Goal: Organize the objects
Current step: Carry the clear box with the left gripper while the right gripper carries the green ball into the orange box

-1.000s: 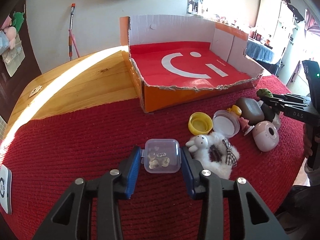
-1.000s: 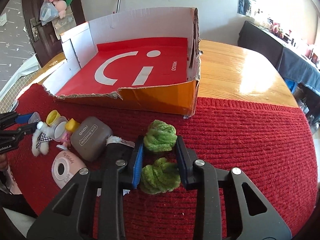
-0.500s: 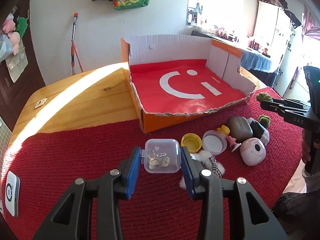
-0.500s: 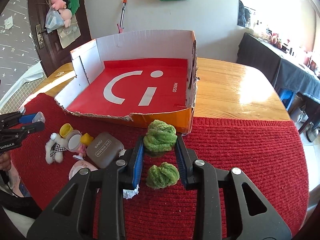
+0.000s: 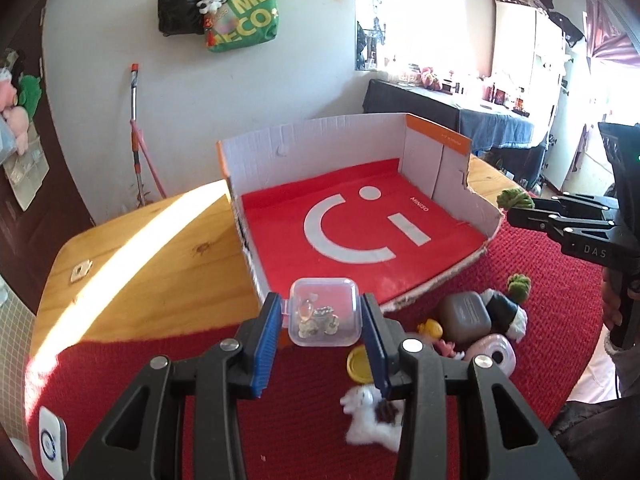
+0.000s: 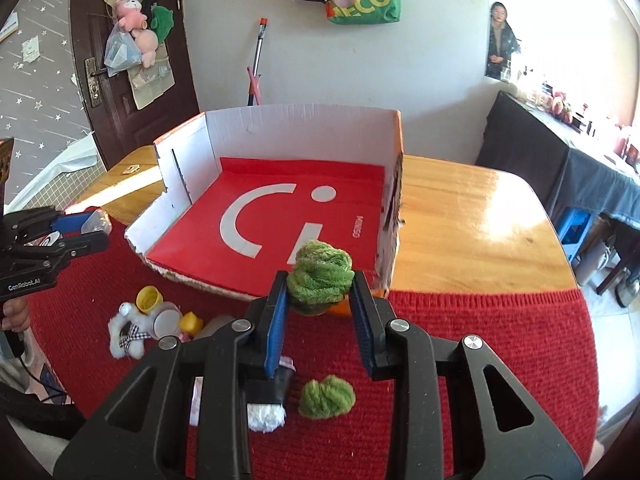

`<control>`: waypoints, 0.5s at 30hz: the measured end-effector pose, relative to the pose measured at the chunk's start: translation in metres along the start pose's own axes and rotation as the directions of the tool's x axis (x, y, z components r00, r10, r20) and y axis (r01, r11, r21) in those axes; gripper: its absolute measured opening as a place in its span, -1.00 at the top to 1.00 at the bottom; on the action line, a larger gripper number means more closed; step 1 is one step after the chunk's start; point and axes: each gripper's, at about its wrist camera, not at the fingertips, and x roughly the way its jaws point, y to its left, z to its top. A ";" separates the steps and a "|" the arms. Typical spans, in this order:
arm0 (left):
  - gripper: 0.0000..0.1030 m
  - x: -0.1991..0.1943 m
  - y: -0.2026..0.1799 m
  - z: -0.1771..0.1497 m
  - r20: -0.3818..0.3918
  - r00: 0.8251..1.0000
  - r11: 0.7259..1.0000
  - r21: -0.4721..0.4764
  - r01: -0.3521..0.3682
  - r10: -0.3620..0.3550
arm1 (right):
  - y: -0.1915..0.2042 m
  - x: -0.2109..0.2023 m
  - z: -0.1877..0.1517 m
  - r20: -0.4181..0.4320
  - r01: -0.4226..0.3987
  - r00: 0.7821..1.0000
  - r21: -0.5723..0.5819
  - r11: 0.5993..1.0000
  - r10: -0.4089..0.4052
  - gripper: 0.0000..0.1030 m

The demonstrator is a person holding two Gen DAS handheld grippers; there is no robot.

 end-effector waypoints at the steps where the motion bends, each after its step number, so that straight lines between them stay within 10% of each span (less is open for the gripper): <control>1: 0.20 0.006 -0.001 0.006 -0.010 1.000 1.000 0.007 0.002 -0.002 | 0.000 0.004 0.005 -0.006 -0.001 1.000 -0.008 1.000 0.001 0.45; 15: 0.20 0.085 -0.002 0.030 -0.214 0.976 0.994 0.090 0.054 -0.034 | -0.004 0.079 0.035 -0.244 -0.046 0.970 -0.119 0.992 0.016 0.45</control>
